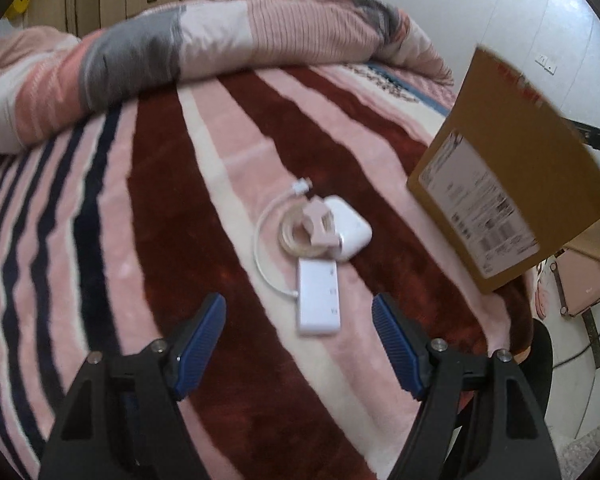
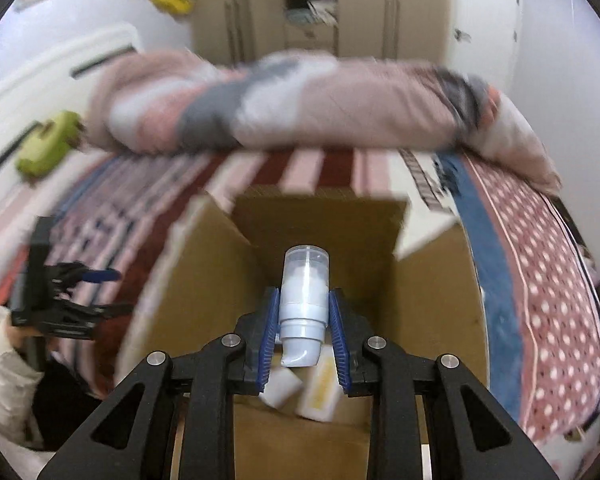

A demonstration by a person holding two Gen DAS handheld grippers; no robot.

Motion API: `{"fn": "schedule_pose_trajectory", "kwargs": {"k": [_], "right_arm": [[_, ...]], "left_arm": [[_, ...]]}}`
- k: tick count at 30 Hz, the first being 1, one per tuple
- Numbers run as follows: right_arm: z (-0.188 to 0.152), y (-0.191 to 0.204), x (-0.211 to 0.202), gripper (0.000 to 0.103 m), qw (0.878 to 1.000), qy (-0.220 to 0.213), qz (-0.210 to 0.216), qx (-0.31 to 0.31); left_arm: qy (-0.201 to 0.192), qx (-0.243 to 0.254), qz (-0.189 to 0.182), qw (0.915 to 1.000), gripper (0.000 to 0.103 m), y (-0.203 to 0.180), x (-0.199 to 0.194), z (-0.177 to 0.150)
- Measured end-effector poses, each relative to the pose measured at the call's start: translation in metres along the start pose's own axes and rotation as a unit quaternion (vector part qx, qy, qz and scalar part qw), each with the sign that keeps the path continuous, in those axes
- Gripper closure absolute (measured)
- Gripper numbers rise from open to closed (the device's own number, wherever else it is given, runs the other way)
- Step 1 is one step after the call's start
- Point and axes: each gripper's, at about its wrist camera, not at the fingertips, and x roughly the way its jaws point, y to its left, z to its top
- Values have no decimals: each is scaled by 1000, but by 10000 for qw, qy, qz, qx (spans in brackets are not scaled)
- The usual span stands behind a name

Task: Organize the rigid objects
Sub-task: 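Grasp the white bottle with the right gripper and drop it into the box, then grasp the card reader with the left gripper while the right gripper grasps the earbud case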

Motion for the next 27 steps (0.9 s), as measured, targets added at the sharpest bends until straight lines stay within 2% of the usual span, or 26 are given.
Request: {"fn": "schedule_pose_trajectory", "kwargs": {"k": [2, 4, 6, 8, 11, 16, 22, 24, 27], "right_arm": [[-4, -6, 5, 70, 9999, 8, 132, 74], [-5, -6, 5, 70, 9997, -39, 230, 92], [-5, -3, 0, 70, 9995, -130, 267, 65], [-6, 1, -5, 70, 9992, -208, 333, 63], [-4, 9, -11, 70, 9983, -342, 461, 50], [2, 35, -21, 70, 9956, -529, 770, -112], [11, 93, -32, 70, 9838, -775, 1535, -500], [11, 120, -29, 70, 9791, -731, 1764, -702], [2, 157, -6, 70, 9753, -420, 1975, -897]], "left_arm": [[50, 8, -18, 10000, 30, -3, 12, -4], [81, 18, -11, 10000, 33, -5, 21, -5], [152, 2, -31, 9999, 45, -8, 31, -6], [176, 52, 8, 9998, 62, -10, 38, -6], [97, 20, 141, 9999, 75, -13, 46, -3], [-52, -15, 189, 9998, 75, -14, 46, -1], [-264, 54, 202, 9994, 76, -2, 12, -3], [-291, 77, 273, 9992, 76, 5, -4, -7], [-375, 69, 378, 9986, 76, 17, -26, -15]]}}
